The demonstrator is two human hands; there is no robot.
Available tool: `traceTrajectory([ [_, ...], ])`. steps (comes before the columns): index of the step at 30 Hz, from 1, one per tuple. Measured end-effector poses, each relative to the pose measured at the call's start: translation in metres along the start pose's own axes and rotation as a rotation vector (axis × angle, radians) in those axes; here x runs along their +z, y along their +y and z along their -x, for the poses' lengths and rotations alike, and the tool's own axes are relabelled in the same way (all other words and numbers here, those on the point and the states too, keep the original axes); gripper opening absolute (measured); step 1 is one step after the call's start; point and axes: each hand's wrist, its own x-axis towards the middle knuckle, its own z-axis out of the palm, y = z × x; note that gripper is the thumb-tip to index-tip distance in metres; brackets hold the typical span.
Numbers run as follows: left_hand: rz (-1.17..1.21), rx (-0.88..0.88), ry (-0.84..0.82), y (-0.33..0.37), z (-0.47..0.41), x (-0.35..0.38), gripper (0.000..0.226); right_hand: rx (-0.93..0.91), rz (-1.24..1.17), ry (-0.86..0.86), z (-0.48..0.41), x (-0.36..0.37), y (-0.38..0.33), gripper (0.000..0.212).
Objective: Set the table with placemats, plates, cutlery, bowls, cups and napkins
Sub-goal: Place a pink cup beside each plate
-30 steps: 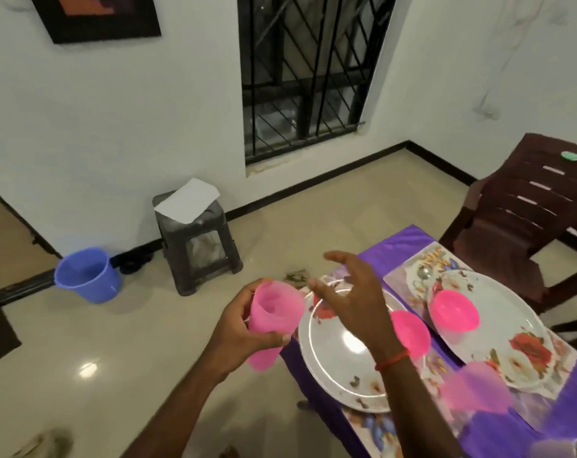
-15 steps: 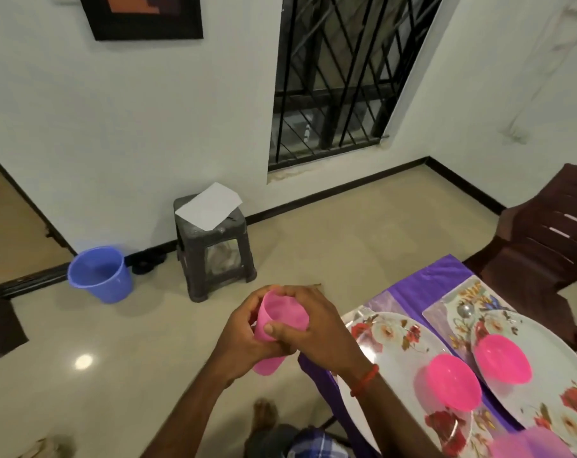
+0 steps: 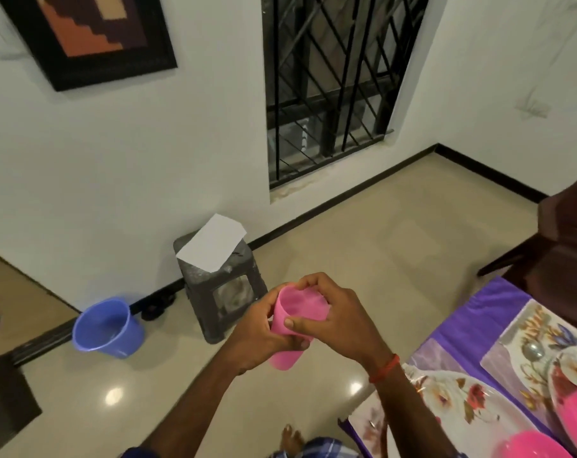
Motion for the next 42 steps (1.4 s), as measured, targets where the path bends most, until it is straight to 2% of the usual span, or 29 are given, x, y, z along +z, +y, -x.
traceTrajectory([
  [4,-0.001,0.005,-0.034,0.008,-0.043,-0.002,0.089,0.050,-0.098,0.065,-0.028,-0.017,0.012,0.064],
  [9,-0.133,0.063,-0.086,0.016,-0.085,0.001,0.085,0.130,-0.142,0.210,-0.045,-0.030,0.026,0.065],
  [14,-0.165,0.089,-0.142,0.012,-0.129,-0.001,0.090,0.205,-0.249,0.460,-0.063,-0.044,0.043,0.063],
  [18,-0.190,0.113,-0.220,0.008,-0.175,-0.009,0.105,0.239,-0.309,0.648,-0.080,-0.055,0.051,0.064],
  [22,-0.187,0.190,-0.277,0.019,-0.223,-0.015,0.099,0.277,-0.389,0.910,-0.098,-0.069,0.053,0.062],
  [25,-0.161,0.219,-0.339,0.031,-0.257,-0.019,0.094,0.304,-0.390,1.091,-0.108,-0.082,0.047,0.067],
  [29,-0.133,0.235,-0.446,0.042,-0.289,-0.021,0.100,0.323,-0.338,1.272,-0.105,-0.094,0.038,0.078],
  [32,-0.098,0.228,-0.500,0.044,-0.302,-0.018,0.104,0.356,-0.265,1.403,-0.091,-0.096,0.035,0.068],
  [35,-0.077,0.218,-0.554,0.047,-0.311,-0.011,0.110,0.445,-0.199,1.462,-0.073,-0.098,0.039,0.054],
  [42,-0.047,0.131,-0.608,0.059,-0.335,0.030,0.119,0.779,-0.182,1.484,-0.025,-0.101,0.072,0.053],
])
